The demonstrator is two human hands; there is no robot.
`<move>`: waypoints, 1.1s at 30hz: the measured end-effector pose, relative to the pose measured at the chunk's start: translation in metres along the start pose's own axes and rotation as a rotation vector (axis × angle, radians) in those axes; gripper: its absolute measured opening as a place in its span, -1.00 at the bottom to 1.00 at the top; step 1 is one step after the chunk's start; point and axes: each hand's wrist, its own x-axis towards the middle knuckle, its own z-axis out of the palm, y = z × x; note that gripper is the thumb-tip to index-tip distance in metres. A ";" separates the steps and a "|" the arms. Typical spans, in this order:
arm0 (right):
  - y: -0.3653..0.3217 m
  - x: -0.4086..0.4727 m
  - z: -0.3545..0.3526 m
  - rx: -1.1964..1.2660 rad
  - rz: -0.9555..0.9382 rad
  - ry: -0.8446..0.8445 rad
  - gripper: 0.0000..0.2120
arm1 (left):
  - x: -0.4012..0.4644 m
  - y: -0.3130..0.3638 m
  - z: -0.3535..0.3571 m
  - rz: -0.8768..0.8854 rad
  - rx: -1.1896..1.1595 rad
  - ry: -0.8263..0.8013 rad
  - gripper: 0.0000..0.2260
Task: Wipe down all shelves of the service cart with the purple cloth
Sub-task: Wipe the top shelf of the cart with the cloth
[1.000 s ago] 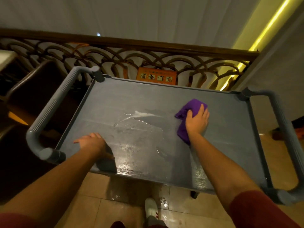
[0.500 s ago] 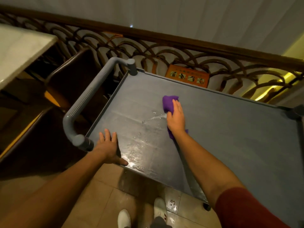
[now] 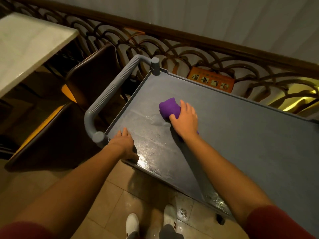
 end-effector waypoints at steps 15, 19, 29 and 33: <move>-0.055 -0.025 0.053 0.352 -0.202 -0.203 -0.52 | 0.005 -0.019 0.014 0.003 0.044 -0.085 0.19; -0.032 -0.046 0.026 0.343 -0.255 -0.414 -0.46 | 0.009 -0.015 0.017 -0.016 0.057 -0.103 0.21; 0.014 -0.083 -0.058 0.053 -0.439 -0.662 -0.54 | 0.004 -0.015 0.017 -0.039 0.061 -0.094 0.21; -0.009 -0.088 -0.039 0.004 0.149 -0.298 -0.11 | 0.004 0.000 0.010 -0.088 0.117 -0.131 0.27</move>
